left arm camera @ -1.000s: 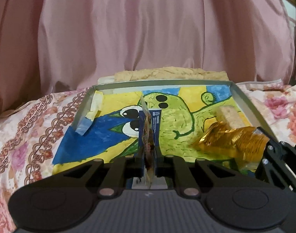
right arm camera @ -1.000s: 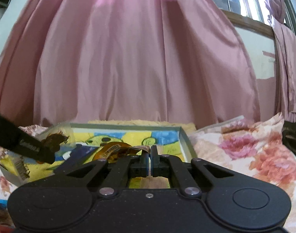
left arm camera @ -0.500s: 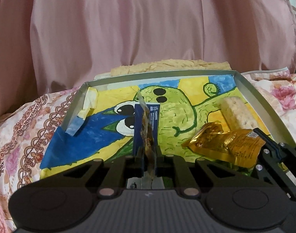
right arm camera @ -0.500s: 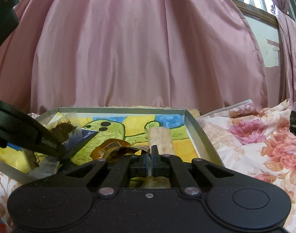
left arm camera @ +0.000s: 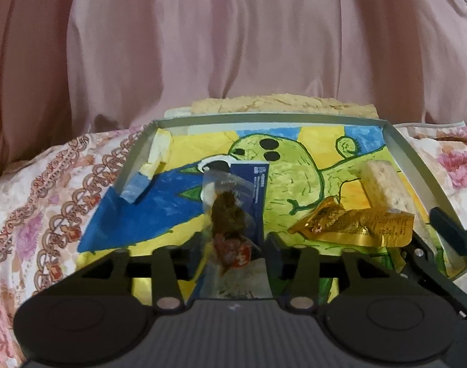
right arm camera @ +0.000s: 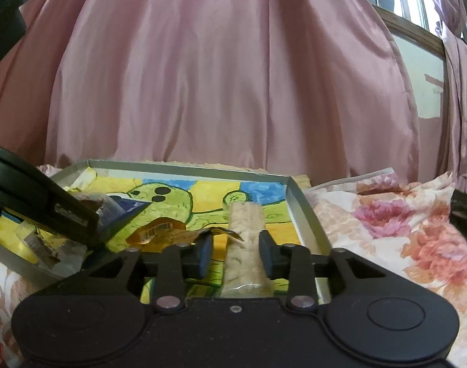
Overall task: Organize snacks
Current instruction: 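Lower both snacks into the tray and open both grippers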
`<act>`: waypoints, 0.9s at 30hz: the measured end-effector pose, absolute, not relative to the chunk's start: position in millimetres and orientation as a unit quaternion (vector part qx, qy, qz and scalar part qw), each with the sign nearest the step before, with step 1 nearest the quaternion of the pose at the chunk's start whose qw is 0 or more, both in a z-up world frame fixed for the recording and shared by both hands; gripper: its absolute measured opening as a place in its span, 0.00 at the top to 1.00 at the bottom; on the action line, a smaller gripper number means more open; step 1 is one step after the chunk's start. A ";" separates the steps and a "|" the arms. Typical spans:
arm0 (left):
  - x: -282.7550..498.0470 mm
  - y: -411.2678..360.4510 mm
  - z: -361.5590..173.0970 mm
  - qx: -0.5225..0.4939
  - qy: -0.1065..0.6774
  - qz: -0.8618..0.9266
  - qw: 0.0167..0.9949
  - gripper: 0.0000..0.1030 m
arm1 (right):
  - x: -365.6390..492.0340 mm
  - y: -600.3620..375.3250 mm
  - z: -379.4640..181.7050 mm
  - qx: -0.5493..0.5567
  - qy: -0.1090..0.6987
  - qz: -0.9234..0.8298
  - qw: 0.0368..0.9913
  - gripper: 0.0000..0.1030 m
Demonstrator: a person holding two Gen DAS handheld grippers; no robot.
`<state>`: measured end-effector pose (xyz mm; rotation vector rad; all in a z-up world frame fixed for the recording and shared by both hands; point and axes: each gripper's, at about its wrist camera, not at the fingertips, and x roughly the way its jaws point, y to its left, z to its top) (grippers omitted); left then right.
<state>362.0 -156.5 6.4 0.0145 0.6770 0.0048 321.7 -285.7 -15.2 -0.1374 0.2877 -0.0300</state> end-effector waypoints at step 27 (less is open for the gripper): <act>268.4 -131.7 65.7 0.029 0.263 0.029 0.964 0.01 | 245.0 -296.0 61.1 -0.054 0.145 -0.005 0.988 0.01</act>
